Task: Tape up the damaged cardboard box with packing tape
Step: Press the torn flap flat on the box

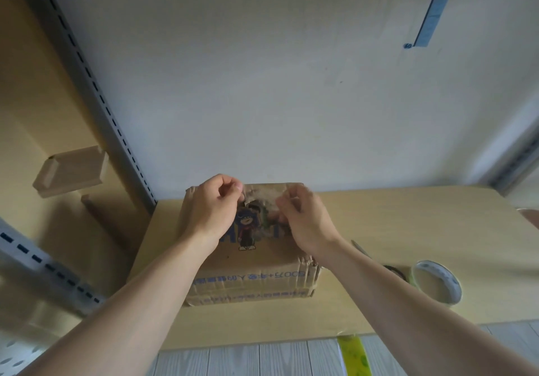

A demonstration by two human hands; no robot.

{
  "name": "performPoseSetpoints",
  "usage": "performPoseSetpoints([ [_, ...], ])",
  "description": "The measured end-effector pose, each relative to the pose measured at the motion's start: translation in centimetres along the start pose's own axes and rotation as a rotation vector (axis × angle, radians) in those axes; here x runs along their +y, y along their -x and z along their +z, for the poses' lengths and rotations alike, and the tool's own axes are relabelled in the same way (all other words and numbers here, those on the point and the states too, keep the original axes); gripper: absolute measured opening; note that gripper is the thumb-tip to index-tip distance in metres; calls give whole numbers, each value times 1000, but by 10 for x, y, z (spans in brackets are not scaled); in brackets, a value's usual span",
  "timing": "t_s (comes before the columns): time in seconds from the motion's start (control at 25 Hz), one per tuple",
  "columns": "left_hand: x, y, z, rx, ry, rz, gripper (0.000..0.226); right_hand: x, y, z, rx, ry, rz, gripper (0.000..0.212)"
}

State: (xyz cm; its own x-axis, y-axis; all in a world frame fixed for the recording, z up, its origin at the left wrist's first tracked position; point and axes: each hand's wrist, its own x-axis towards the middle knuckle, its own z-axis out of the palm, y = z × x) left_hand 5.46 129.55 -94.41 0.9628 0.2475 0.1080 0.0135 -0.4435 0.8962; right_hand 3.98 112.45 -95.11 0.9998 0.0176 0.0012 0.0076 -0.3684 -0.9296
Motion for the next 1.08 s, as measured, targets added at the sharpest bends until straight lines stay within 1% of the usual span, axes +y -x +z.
performPoseSetpoints([
  [0.08, 3, 4, 5, -38, -107, 62, 18, 6, 1, -6, 15, -83, 25, 14],
  [0.16, 1, 6, 9, -113, -248, 173, 17, 10, 1, -13, 21, -183, 80, 15],
  [0.24, -7, 7, 13, -199, -300, 249, 16, 11, -1, -17, 15, -252, 137, 16],
  [0.36, -20, 10, 15, -224, -307, 310, 17, 10, -2, -16, 5, -222, 158, 15],
  [0.44, -21, 11, 14, -211, -257, 284, 16, 9, -1, -15, 9, -209, 144, 14],
  [0.56, -15, 10, 12, -135, -153, 231, 17, 7, 3, -13, 41, -173, 129, 16],
  [0.68, -2, 18, 8, -84, -117, 285, 15, 1, 11, -14, 168, -19, 34, 17],
  [0.72, 3, 20, 5, -78, -142, 310, 15, -1, 15, -13, 202, -50, 20, 17],
  [0.76, 7, 22, 4, -85, -168, 322, 16, -1, 19, -10, 212, -135, 24, 16],
  [0.84, 9, 20, 4, -162, -150, 258, 17, -2, 27, -4, 169, -285, 84, 17],
  [0.92, 2, 15, 6, -273, -96, 112, 17, 0, 29, -1, 121, -321, 145, 19],
  [0.96, -1, 14, 7, -314, -92, 72, 17, 1, 28, -1, 105, -328, 172, 20],
  [1.08, 0, 14, 8, -374, -149, 117, 18, 0, 22, -1, 92, -292, 234, 20],
])
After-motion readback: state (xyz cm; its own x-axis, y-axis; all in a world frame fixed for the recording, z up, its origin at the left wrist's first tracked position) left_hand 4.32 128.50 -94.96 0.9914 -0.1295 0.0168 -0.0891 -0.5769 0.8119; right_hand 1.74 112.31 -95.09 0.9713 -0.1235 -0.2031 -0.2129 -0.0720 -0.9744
